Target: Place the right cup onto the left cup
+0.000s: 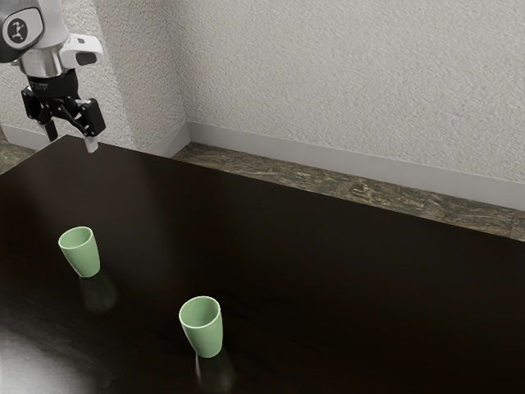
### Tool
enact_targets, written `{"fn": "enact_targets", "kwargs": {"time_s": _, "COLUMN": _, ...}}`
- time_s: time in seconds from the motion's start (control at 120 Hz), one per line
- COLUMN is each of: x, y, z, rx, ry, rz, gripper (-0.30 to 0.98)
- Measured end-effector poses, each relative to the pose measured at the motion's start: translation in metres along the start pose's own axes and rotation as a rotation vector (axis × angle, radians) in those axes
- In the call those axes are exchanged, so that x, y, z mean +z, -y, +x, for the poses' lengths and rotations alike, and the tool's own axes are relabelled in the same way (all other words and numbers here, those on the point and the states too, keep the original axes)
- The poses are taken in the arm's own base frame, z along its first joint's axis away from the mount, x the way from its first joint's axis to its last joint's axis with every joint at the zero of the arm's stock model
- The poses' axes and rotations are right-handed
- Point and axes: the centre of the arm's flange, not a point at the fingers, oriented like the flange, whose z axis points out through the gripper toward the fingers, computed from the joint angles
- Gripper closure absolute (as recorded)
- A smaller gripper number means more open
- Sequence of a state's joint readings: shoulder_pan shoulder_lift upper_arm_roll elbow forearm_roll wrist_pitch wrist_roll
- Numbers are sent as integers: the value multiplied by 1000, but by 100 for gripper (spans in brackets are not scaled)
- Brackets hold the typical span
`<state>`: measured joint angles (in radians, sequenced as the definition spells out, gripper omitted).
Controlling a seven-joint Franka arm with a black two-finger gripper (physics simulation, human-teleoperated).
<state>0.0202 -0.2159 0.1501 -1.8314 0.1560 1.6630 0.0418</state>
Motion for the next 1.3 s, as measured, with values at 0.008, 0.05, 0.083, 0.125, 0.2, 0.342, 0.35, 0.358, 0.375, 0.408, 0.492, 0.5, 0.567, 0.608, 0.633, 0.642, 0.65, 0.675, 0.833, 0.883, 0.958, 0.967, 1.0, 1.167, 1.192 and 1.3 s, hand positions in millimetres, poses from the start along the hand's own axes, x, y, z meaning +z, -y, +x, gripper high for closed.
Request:
{"fn": "enact_targets", "kwargs": {"time_s": 0.008, "x": 0, "y": 0, "z": 0, "rx": -1, "ry": 0, "rz": 0, "gripper": 0}}
{"fn": "enact_targets", "kwargs": {"time_s": 0.05, "x": 0, "y": -1, "z": 0, "rx": -2, "ry": 1, "rz": 0, "gripper": 0}}
{"fn": "enact_targets", "kwargs": {"time_s": 0.083, "x": 1, "y": -2, "z": 0, "rx": -4, "ry": 3, "rz": 0, "gripper": 0}}
{"fn": "enact_targets", "kwargs": {"time_s": 0.125, "x": 2, "y": -2, "z": 0, "rx": -5, "ry": 6, "rz": -1, "gripper": 0}}
{"fn": "enact_targets", "kwargs": {"time_s": 0.2, "x": 5, "y": -8, "z": 1, "rx": 1, "ry": 13, "rz": -1, "gripper": 0}}
{"fn": "enact_targets", "kwargs": {"time_s": 0.342, "x": 21, "y": -52, "z": -1, "rx": 75, "ry": 50, "rz": -21, "gripper": 0}}
{"fn": "enact_targets", "kwargs": {"time_s": 0.35, "x": 23, "y": -56, "z": -2, "rx": 81, "ry": 54, "rz": -23, "gripper": 0}}
{"fn": "enact_targets", "kwargs": {"time_s": 0.358, "x": 24, "y": -59, "z": -2, "rx": 85, "ry": 57, "rz": -25, "gripper": 0}}
{"fn": "enact_targets", "kwargs": {"time_s": 0.375, "x": 28, "y": -64, "z": -3, "rx": 94, "ry": 65, "rz": -27, "gripper": 0}}
{"fn": "enact_targets", "kwargs": {"time_s": 0.408, "x": 37, "y": -73, "z": -5, "rx": 108, "ry": 85, "rz": -33, "gripper": 0}}
{"fn": "enact_targets", "kwargs": {"time_s": 0.492, "x": 61, "y": -97, "z": -12, "rx": 135, "ry": 132, "rz": -68, "gripper": 0}}
{"fn": "enact_targets", "kwargs": {"time_s": 0.5, "x": 62, "y": -99, "z": -13, "rx": 138, "ry": 136, "rz": -70, "gripper": 0}}
{"fn": "enact_targets", "kwargs": {"time_s": 0.567, "x": 79, "y": -119, "z": -19, "rx": 163, "ry": 168, "rz": -87, "gripper": 0}}
{"fn": "enact_targets", "kwargs": {"time_s": 0.608, "x": 91, "y": -127, "z": -23, "rx": 169, "ry": 189, "rz": -103, "gripper": 0}}
{"fn": "enact_targets", "kwargs": {"time_s": 0.633, "x": 100, "y": -131, "z": -26, "rx": 169, "ry": 202, "rz": -114, "gripper": 0}}
{"fn": "enact_targets", "kwargs": {"time_s": 0.642, "x": 103, "y": -132, "z": -27, "rx": 168, "ry": 206, "rz": -118, "gripper": 0}}
{"fn": "enact_targets", "kwargs": {"time_s": 0.65, "x": 105, "y": -133, "z": -27, "rx": 168, "ry": 210, "rz": -122, "gripper": 0}}
{"fn": "enact_targets", "kwargs": {"time_s": 0.675, "x": 113, "y": -135, "z": -28, "rx": 166, "ry": 220, "rz": -131, "gripper": 0}}
{"fn": "enact_targets", "kwargs": {"time_s": 0.833, "x": 155, "y": -148, "z": -33, "rx": 152, "ry": 265, "rz": -173, "gripper": 0}}
{"fn": "enact_targets", "kwargs": {"time_s": 0.883, "x": 165, "y": -154, "z": -33, "rx": 155, "ry": 275, "rz": -176, "gripper": 0}}
{"fn": "enact_targets", "kwargs": {"time_s": 0.958, "x": 176, "y": -166, "z": -33, "rx": 170, "ry": 282, "rz": -176, "gripper": 0}}
{"fn": "enact_targets", "kwargs": {"time_s": 0.967, "x": 177, "y": -167, "z": -33, "rx": 172, "ry": 283, "rz": -175, "gripper": 0}}
{"fn": "enact_targets", "kwargs": {"time_s": 1.0, "x": 184, "y": -171, "z": -32, "rx": 176, "ry": 290, "rz": -175, "gripper": 0}}
{"fn": "enact_targets", "kwargs": {"time_s": 1.167, "x": 211, "y": -183, "z": -29, "rx": 187, "ry": 308, "rz": -172, "gripper": 0}}
{"fn": "enact_targets", "kwargs": {"time_s": 1.192, "x": 214, "y": -184, "z": -29, "rx": 188, "ry": 307, "rz": -172, "gripper": 0}}
{"fn": "enact_targets", "kwargs": {"time_s": 1.3, "x": 227, "y": -188, "z": -25, "rx": 187, "ry": 301, "rz": -173, "gripper": 0}}
